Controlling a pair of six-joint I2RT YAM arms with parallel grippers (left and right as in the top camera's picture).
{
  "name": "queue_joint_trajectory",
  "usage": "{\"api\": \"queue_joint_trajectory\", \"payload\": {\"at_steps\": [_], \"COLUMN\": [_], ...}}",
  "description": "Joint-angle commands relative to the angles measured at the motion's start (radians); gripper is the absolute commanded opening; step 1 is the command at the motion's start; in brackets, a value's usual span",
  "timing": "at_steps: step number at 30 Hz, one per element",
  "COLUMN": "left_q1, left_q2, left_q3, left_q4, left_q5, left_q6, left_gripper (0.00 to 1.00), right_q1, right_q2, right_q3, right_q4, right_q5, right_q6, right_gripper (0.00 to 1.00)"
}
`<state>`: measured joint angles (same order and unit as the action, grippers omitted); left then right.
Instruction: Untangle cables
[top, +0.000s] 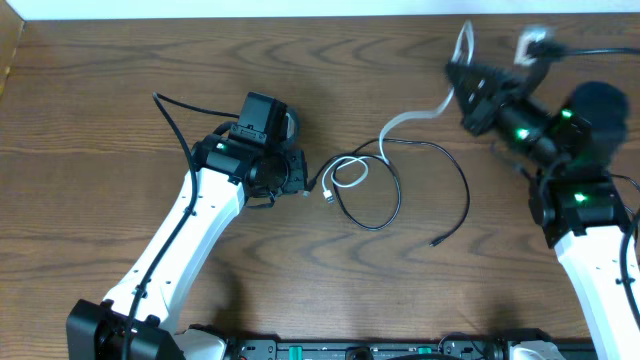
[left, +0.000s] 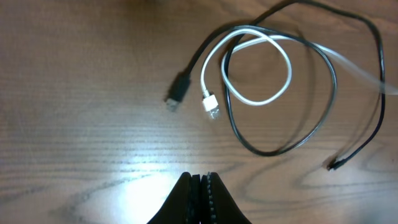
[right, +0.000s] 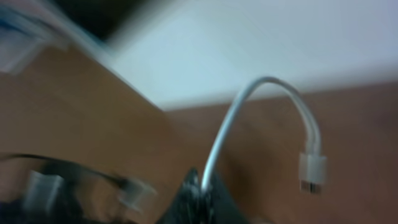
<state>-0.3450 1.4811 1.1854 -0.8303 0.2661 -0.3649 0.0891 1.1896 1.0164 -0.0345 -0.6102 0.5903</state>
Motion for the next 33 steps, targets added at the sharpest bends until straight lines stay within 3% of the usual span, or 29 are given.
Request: {"api": "queue_joint_trajectory", "payload": {"at_steps": [1,5,8,9,13,15,19,25,27,29,33], "left_q1": [0.0,0.0,0.0,0.0,0.0,0.0,0.0,0.0,0.0,0.0,0.0], "left_q2": [0.009,0.009,0.009,0.009,0.009,0.009,0.009,0.009,0.009,0.009,0.009], "left_q3": [-0.004,-0.004,-0.004,-0.004,-0.004,-0.004,-0.004,-0.004,-0.004,-0.004,-0.004], "left_q4": [-0.011,-0.01,-0.003,-0.002,0.002,0.002,0.001,0.001,0.001,0.001,0.001], "left_q5": [0.011,0.011,0.011,0.011,0.011,0.011,0.011,0.011,0.011,0.011,0.011], "left_q6": [0.009,0.009,0.009,0.009,0.009,0.009,0.009,0.009,0.009,0.009,0.009], "left_gripper": [0.08,0.08,0.08,0.08,0.08,0.08,0.08,0.08,0.08,0.08,0.08], "right_q1": [0.003,0.003,0.003,0.003,0.005,0.009,0.051,0.182,0.214,0.235,0.249], "right_q2": [0.025,0.05,0.066,0.069,0.077,0.088,0.134,0.266,0.317,0.364,0.473], "right_q3": [-0.014,-0.014,-0.014,-0.014,-0.014,-0.014,-0.014,-0.015,-0.015,-0.015,-0.015], "right_q4": [-0.298,-0.547,-0.589,-0.583,-0.511,-0.468,-0.438,-0.441,-0.439,-0.44,-0.459], "right_q5": [0.36,0.846,0.972,0.955,0.633,0.435,0.275,0.278,0.313,0.344,0.383], "right_q6": [-0.152,-0.151,-0.151,-0.151,-0.196,-0.229,-0.256,-0.336,-0.336,-0.323,-0.154], "right_gripper": [0.01,0.01,0.01,0.01,0.34,0.37,0.38,0.33,0.27,0.19,0.21]}}
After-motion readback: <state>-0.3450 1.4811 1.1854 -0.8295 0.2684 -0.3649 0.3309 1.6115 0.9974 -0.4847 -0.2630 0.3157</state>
